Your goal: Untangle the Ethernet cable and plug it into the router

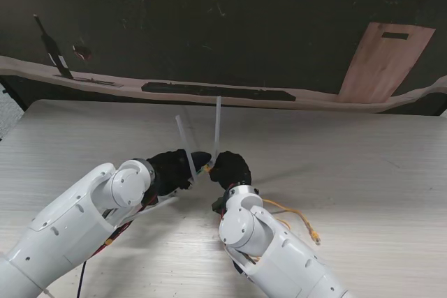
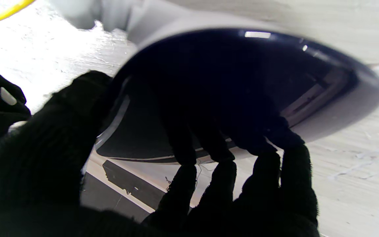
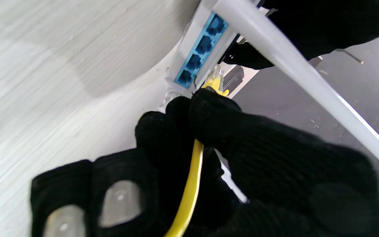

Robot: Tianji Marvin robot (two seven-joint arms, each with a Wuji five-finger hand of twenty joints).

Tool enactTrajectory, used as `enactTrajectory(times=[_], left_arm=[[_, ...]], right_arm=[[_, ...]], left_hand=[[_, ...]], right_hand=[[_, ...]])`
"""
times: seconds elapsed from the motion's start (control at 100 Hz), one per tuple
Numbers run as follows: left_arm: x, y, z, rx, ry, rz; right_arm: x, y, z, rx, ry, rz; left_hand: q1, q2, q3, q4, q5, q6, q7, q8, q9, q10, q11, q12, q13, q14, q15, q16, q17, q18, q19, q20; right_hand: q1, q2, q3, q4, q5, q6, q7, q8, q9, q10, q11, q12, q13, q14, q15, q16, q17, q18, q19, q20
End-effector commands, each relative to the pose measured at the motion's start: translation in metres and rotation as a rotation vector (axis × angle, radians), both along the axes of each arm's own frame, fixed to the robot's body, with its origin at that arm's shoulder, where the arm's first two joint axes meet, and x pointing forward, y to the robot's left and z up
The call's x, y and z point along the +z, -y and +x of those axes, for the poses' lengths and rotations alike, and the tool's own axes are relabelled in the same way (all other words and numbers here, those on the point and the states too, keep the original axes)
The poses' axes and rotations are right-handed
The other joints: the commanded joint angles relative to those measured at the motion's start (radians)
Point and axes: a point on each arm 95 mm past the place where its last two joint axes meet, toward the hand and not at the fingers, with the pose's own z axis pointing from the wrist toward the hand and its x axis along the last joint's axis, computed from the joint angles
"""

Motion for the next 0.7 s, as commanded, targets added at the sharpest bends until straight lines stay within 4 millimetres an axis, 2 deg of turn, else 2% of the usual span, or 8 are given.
enactTrajectory(times=[0.0,0.18,0.45,0.69], left_arm=[[-0.0507,-0.0034,-0.0291,0.004,-0.17,0.03],[-0.051,-0.0032,-0.0299,0.02,-0.164,0.029],[-0.0533,-0.0016,-0.0297,0.026,-0.172,0.029],[-0.0548,0.0001,-0.0294,0.007,-0.185,0.009]], right_arm=[[-0.0026,-0.0028,-0.0009,-0.002,-0.018,0.012],[-0.0069,0.0016,-0.0017,-0.003,-0.007,-0.022],[-0.0112,0.0061,-0.0031,0.047,0.045,-0.105],[-0.0104,0.0047,-0.0023,0.076,0.054,-0.113]], left_hand=[[0.36,0.19,0.24,0.119,0.156,-0.094,0.431,0.07,0.144,-0.14,0.461,0.109,0.191,-0.179,0.589,0.106,0.107,-0.174,0.442,0.141],[0.355,0.191,0.239,0.119,0.157,-0.094,0.43,0.069,0.142,-0.138,0.461,0.109,0.188,-0.175,0.59,0.107,0.101,-0.172,0.443,0.144],[0.355,0.193,0.238,0.119,0.156,-0.091,0.428,0.068,0.14,-0.136,0.461,0.109,0.185,-0.174,0.591,0.108,0.098,-0.17,0.445,0.147],[0.361,0.194,0.238,0.119,0.154,-0.092,0.427,0.067,0.139,-0.138,0.46,0.108,0.187,-0.178,0.591,0.108,0.1,-0.173,0.445,0.148]], right_hand=[[0.052,0.033,0.045,0.01,0.052,0.053,0.023,0.023,0.152,0.264,0.072,0.003,-0.002,-0.042,0.104,0.04,0.027,-0.133,0.22,0.016],[0.038,0.033,0.052,0.0,0.059,0.049,0.035,0.042,0.172,0.256,0.101,0.015,-0.002,-0.058,0.132,0.053,0.03,-0.138,0.22,0.055],[0.004,0.025,0.073,-0.01,0.077,0.046,0.07,0.08,0.201,0.236,0.124,0.025,-0.002,-0.062,0.139,0.065,0.029,-0.131,0.22,0.073],[-0.042,0.027,0.09,0.017,0.107,0.094,0.1,0.153,0.247,0.208,0.161,0.021,-0.001,-0.078,0.147,0.09,0.029,-0.125,0.22,0.087]])
